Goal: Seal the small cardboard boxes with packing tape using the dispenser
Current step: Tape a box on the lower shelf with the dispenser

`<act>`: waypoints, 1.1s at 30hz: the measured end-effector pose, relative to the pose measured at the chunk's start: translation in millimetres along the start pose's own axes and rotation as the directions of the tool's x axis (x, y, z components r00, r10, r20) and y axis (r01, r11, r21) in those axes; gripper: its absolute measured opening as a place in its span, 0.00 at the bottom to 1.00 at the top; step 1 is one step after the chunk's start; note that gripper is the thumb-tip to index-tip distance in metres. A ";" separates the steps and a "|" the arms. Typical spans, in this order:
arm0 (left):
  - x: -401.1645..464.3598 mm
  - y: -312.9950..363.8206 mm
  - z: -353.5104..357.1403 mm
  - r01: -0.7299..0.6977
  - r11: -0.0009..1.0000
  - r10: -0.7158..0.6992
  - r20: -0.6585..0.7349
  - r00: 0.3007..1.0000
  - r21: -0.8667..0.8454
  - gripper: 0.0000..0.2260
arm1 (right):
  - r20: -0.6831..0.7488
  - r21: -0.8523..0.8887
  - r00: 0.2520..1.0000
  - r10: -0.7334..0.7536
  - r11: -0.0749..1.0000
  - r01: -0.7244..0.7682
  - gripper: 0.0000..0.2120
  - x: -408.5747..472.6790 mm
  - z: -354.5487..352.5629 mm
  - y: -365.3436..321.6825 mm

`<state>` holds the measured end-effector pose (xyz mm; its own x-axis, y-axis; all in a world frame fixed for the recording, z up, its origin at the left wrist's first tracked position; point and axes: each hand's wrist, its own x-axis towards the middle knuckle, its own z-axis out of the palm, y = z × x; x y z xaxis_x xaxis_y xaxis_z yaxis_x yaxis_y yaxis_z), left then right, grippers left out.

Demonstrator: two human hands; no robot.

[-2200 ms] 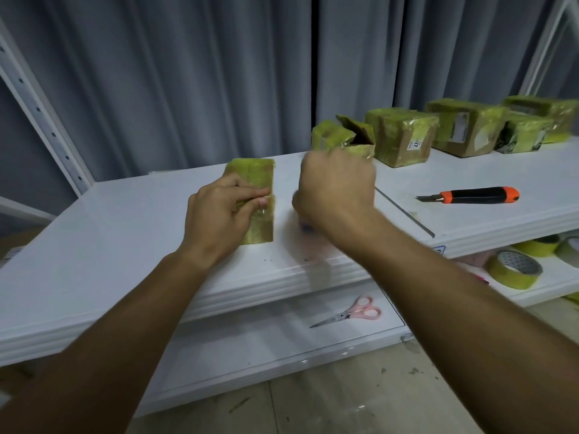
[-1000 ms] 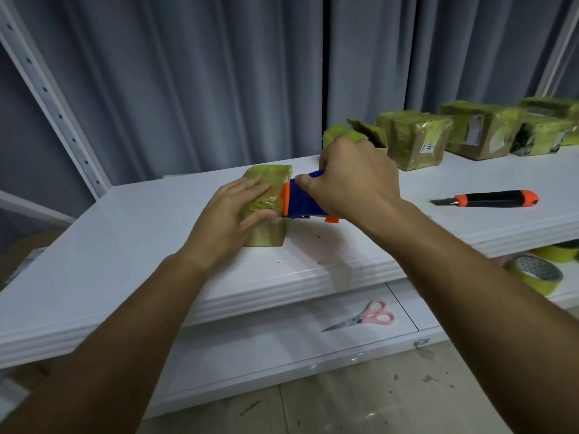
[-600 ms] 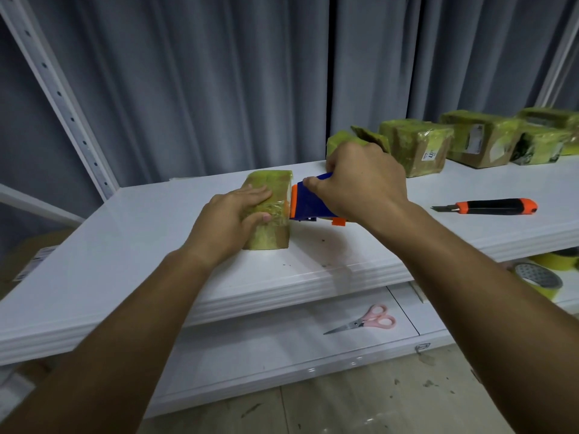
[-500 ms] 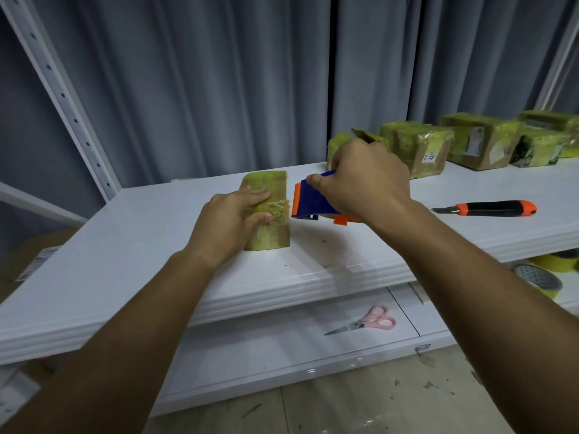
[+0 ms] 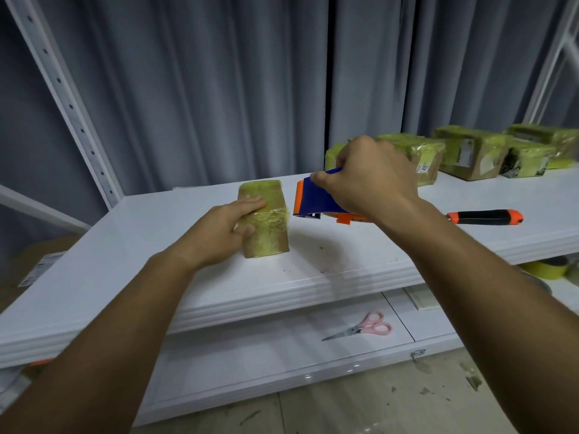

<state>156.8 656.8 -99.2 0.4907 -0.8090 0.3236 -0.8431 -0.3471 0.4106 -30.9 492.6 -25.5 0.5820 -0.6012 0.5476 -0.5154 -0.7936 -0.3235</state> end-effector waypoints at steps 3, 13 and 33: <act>-0.7 0.1 -4.8 -0.004 1.000 0.003 0.050 0.999 0.017 0.27 | 0.005 0.009 1.000 -0.005 1.000 0.005 0.19 -1.1 -2.3 -0.2; -5.2 22.7 10.4 0.050 0.976 -0.089 -0.181 0.980 -0.212 0.27 | 0.010 0.003 1.000 0.009 1.000 -0.009 0.20 -2.8 -2.5 -1.4; 11.1 74.7 43.9 0.395 0.908 -0.419 -0.315 0.852 -0.141 0.26 | -0.052 -0.044 0.998 -0.027 0.999 0.025 0.17 -6.2 -3.3 16.2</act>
<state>89.6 601.1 -102.3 0.8405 -0.3939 0.3721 -0.5408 -0.5676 0.6208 -44.9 483.8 -31.5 0.5620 -0.5737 0.5959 -0.5281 -0.8033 -0.2753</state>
